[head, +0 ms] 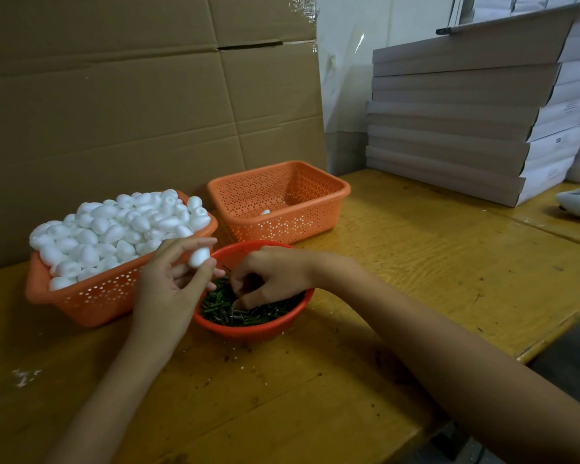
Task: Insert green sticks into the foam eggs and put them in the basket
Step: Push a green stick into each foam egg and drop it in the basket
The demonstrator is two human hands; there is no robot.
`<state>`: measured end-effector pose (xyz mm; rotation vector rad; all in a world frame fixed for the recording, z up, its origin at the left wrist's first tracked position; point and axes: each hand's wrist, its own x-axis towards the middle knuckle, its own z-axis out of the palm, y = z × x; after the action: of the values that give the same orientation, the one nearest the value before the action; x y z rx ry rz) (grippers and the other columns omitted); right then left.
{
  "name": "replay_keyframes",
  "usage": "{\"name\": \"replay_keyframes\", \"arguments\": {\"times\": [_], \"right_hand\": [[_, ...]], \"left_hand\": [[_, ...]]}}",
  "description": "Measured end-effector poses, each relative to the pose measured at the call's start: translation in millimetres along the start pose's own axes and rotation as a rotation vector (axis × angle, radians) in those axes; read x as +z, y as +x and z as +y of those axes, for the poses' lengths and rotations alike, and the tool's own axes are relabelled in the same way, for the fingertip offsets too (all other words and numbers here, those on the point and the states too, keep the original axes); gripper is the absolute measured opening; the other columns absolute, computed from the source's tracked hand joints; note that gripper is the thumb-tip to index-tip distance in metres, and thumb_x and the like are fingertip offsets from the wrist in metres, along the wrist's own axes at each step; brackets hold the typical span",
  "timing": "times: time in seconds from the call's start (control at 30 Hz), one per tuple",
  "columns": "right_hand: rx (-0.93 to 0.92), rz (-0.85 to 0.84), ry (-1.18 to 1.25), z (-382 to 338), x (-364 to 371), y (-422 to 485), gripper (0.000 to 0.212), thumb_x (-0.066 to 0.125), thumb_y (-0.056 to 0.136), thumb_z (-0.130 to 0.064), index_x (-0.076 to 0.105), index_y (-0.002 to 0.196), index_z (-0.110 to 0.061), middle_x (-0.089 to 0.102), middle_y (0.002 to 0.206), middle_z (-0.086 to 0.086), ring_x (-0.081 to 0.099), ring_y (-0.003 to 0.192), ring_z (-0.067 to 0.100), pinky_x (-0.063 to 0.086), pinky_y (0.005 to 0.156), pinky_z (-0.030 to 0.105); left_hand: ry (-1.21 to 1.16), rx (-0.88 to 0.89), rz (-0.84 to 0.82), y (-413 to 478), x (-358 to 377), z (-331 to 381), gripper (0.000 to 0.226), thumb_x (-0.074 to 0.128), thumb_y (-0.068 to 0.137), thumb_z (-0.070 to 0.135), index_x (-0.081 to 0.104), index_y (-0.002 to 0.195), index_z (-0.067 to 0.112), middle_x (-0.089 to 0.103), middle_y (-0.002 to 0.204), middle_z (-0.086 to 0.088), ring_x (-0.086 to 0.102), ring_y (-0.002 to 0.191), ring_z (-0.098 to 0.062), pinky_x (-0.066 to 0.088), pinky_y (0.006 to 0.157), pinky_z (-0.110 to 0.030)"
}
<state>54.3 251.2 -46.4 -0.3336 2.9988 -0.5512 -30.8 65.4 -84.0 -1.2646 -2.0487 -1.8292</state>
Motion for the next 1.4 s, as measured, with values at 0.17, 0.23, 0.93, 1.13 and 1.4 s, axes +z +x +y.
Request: {"name": "replay_keyframes", "arguments": {"times": [0.17,0.23,0.93,1.13,1.4], "right_hand": [[-0.01,0.013,-0.009,0,2,-1,0.011,0.069,0.1,-0.028,0.062,0.091,-0.027,0.064,0.088,-0.004,0.057,0.078,0.013,0.045,0.075,0.034],[-0.011,0.025,-0.012,1,3,0,0.009,0.069,0.099,-0.028,0.065,0.093,-0.022,0.067,0.09,0.0,0.059,0.08,0.016,0.045,0.075,0.036],[-0.063,0.18,-0.003,4,3,-2,0.014,0.083,0.088,-0.028,0.074,0.093,-0.019,0.072,0.087,-0.01,0.063,0.076,0.006,0.046,0.069,0.024],[-0.082,0.284,0.02,4,4,-4,0.025,0.087,0.084,-0.038,0.076,0.091,-0.016,0.073,0.082,-0.008,0.065,0.072,0.004,0.045,0.064,0.022],[-0.098,0.387,-0.089,3,4,-7,0.034,0.078,0.091,-0.046,0.075,0.078,-0.015,0.07,0.069,-0.002,0.061,0.063,0.014,0.045,0.061,0.033]], "left_hand": [[0.116,0.112,-0.026,-3,2,2,0.027,0.066,0.1,0.003,0.072,0.122,0.018,0.073,0.119,-0.005,0.077,0.098,-0.01,0.061,0.075,-0.018],[0.21,0.181,-0.04,-4,0,4,0.028,0.067,0.099,0.011,0.07,0.126,0.021,0.076,0.116,-0.002,0.076,0.1,-0.007,0.063,0.079,-0.023],[0.152,0.055,-0.111,-1,1,0,0.036,0.087,0.084,0.006,0.077,0.111,0.029,0.078,0.11,0.019,0.071,0.11,0.0,0.058,0.084,-0.017],[0.166,0.068,-0.085,0,-1,-2,0.04,0.088,0.083,0.007,0.077,0.114,0.03,0.078,0.108,0.019,0.073,0.106,-0.004,0.059,0.086,-0.024],[0.152,0.071,-0.068,-1,0,-6,0.024,0.081,0.091,0.008,0.078,0.111,0.02,0.078,0.107,0.013,0.074,0.106,-0.007,0.06,0.089,-0.022]]}}
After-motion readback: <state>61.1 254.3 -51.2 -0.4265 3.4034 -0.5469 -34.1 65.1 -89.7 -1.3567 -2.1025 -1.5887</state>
